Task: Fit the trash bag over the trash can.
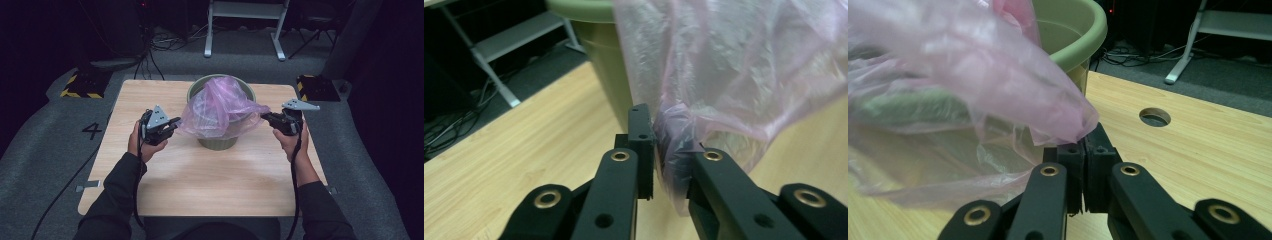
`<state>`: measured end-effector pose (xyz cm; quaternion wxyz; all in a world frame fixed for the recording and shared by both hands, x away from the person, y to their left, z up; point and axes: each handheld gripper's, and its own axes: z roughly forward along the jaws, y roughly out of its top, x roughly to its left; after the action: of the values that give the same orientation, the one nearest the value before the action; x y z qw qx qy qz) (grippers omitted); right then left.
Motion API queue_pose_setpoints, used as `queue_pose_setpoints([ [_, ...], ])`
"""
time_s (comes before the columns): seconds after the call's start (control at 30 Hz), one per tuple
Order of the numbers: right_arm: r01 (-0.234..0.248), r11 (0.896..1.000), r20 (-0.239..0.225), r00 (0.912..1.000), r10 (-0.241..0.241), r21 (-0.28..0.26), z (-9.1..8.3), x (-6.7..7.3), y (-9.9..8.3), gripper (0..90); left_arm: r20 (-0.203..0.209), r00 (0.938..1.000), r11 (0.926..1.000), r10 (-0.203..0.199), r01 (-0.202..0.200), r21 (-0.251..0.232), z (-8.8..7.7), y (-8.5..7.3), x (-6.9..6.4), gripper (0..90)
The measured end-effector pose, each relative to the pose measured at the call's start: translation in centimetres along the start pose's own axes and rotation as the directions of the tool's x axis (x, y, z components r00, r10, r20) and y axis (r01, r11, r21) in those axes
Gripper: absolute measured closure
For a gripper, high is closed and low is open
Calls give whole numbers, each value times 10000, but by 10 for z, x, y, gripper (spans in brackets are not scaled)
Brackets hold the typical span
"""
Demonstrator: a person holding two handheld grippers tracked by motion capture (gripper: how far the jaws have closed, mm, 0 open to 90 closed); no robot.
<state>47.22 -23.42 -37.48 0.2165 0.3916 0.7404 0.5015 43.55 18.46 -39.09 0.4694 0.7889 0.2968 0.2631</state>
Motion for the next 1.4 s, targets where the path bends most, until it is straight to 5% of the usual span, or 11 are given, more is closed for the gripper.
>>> queue_pose_setpoints([
  [0.17,388,9992,126,9992,-387,-32,3,5,5,883,-70,9998,9996,-161,160,-219,-4,-1,-3,363],
  [0.27,479,9988,156,9987,-478,-87,0,6,6,883,277,9996,9995,66,-57,-318,-11,-3,-8,232],
  [0.47,390,9989,330,9987,-381,-268,-7,2,8,880,563,9962,9940,667,-614,-909,-44,-10,-18,191],
  [0.63,445,9986,335,9985,-436,-286,-8,3,10,874,567,9949,9855,829,-734,-1533,-60,3,-32,194],
  [0.77,489,9984,307,9984,-480,-288,-7,6,12,873,669,9887,9809,1342,-1230,-1509,-57,16,-45,187],
  [0.87,500,9982,276,9984,-492,-319,-6,6,14,868,-11,9835,9748,1811,-1796,-1326,-45,31,-63,168],
  [1.03,669,9976,252,9975,-664,-198,-4,8,17,865,-228,9652,9595,2604,-2613,-1049,-35,47,-79,160],
  [1.07,683,9975,243,9974,-679,-181,-4,8,17,864,-386,9588,9541,2816,-2841,-948,-33,51,-82,166],
  [1.17,802,9967,277,9964,-798,-145,-4,9,19,864,-1409,9306,9354,3377,-3485,-599,-26,58,-84,395],
  [1.27,1007,9949,492,9938,-1002,-84,-5,7,23,864,-1225,9480,9453,2938,-3072,-1097,-28,66,-73,625],
  [1.4,1114,9936,649,9916,-1122,162,-1,1,30,864,-1168,9484,9472,2948,-3061,-952,-23,72,-56,849],
])
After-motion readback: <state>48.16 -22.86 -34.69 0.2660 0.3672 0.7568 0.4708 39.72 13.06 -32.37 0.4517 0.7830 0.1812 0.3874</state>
